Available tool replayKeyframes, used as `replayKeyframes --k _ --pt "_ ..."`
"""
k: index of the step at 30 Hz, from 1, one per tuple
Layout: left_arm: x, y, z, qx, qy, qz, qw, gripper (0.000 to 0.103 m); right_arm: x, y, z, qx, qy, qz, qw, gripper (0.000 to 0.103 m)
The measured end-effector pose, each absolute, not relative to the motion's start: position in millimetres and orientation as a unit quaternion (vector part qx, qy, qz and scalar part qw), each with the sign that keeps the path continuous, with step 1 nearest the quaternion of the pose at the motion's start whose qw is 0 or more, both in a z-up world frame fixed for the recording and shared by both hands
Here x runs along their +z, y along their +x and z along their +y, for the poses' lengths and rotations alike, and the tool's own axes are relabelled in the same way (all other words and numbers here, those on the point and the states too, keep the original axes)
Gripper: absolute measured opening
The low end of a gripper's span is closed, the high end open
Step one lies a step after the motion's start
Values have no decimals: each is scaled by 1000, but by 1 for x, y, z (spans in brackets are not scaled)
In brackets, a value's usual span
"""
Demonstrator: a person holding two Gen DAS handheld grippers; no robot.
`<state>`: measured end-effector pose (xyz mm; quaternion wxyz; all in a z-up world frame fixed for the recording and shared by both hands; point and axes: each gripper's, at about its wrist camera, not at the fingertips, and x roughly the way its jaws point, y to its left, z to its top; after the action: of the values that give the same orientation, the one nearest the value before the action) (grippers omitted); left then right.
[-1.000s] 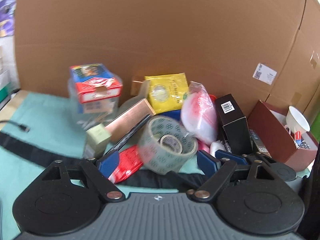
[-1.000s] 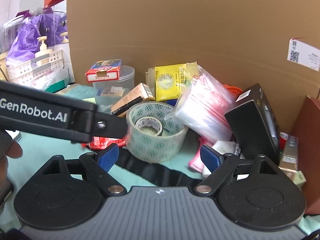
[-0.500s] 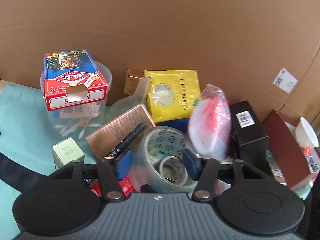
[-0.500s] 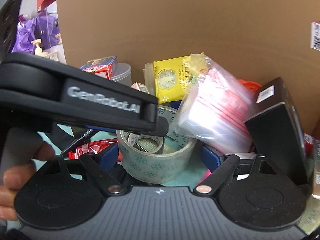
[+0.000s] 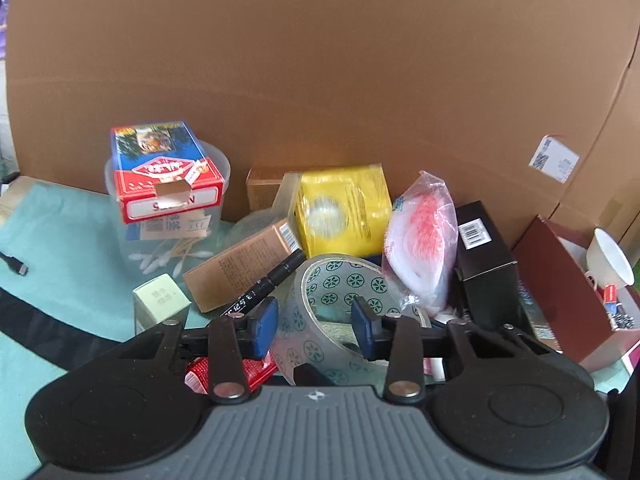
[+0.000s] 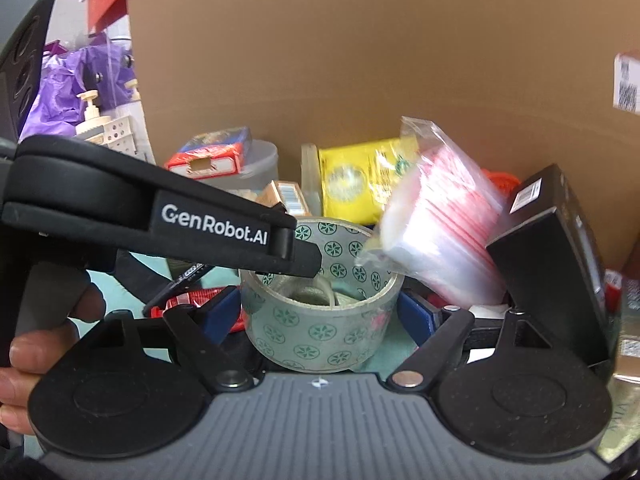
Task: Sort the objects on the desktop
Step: 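Grasp the clear packing tape roll by its rim with the right gripper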
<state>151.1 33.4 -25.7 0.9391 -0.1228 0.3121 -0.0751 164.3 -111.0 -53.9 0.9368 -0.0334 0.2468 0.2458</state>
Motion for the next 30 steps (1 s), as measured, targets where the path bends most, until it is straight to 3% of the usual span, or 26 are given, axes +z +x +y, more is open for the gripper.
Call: replayKeyframes --k 15,30 --pt "10 62 2 -122 -108 252 954 43 -12 75 -143 242 -88 145 955 83" --pt "-50 22 -71 -194 -90 358 909 44 -61 -7 -212 200 -88 240 946 83"
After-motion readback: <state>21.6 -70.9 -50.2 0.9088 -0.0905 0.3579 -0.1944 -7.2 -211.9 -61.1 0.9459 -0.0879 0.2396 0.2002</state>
